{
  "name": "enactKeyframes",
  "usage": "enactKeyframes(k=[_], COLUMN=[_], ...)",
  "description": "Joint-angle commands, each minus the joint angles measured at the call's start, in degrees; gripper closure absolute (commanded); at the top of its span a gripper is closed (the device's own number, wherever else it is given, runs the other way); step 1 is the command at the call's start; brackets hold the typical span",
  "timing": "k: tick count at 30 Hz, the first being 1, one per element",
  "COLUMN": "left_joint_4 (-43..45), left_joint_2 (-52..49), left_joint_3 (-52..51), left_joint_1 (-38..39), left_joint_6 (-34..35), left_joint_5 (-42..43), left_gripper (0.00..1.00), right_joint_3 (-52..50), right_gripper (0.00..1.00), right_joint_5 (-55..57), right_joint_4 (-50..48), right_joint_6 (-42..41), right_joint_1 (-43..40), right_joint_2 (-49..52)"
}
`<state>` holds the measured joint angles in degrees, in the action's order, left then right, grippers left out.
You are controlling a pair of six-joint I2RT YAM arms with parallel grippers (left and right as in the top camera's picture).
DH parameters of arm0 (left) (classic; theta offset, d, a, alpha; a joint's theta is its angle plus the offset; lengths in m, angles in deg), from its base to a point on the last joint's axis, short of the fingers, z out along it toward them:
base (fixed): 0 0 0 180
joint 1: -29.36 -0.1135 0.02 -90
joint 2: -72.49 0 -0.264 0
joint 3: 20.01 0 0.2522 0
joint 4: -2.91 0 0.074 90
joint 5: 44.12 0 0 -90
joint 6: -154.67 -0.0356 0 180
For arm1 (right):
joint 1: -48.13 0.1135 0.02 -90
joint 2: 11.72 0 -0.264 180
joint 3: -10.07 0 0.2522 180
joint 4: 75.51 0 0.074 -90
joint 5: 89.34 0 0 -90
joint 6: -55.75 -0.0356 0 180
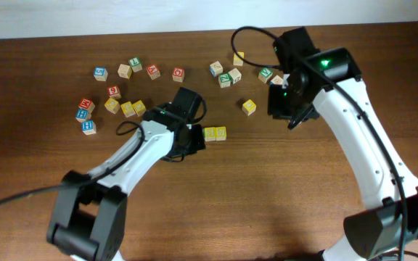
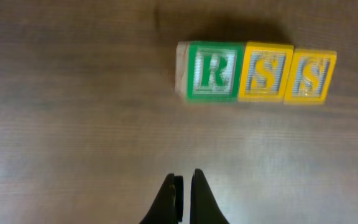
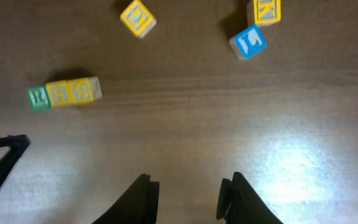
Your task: Spell out RSS
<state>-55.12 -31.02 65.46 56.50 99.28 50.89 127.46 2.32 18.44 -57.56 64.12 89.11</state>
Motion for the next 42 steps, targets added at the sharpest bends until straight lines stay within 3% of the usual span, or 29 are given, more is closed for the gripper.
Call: enactKeyframes(k=[1, 11, 17, 24, 42], left_joint_4=[5.31, 6.32, 8.48, 9.79, 13.64], left_joint_2=[-4.46, -5.57, -5.57, -6.71, -9.14], left_joint_3=[-0.59, -0.59, -0.59, -0.59, -0.59], left_joint_1=[-0.72, -6.95, -7.06, -7.06, -7.06], left_joint_6=[0.57, 0.50, 0.11, 0.11, -2.34], left_joint_5=[-2.36, -2.47, -2.25, -0.96, 4.92], left_gripper=[1.00, 1.00, 1.00, 1.00, 1.00], right_joint_3=[-1.75, -5.68, -6.25, -6.25, -6.29], right_gripper=[0.73, 0.95, 0.96, 0.96, 0.96], right_joint_5=[-2.93, -10.34, -17.94, -19.21, -19.21], right_joint_4=[-1.99, -11.61, -16.70, -20.24, -22.38], right_joint_6=[2.10, 2.10, 2.10, 1.84, 0.72], right_joint_1=[-1.40, -1.38, -1.01, 2.60, 4.46], right_joint_2=[2.23, 11.41, 18.62, 24.28, 26.29])
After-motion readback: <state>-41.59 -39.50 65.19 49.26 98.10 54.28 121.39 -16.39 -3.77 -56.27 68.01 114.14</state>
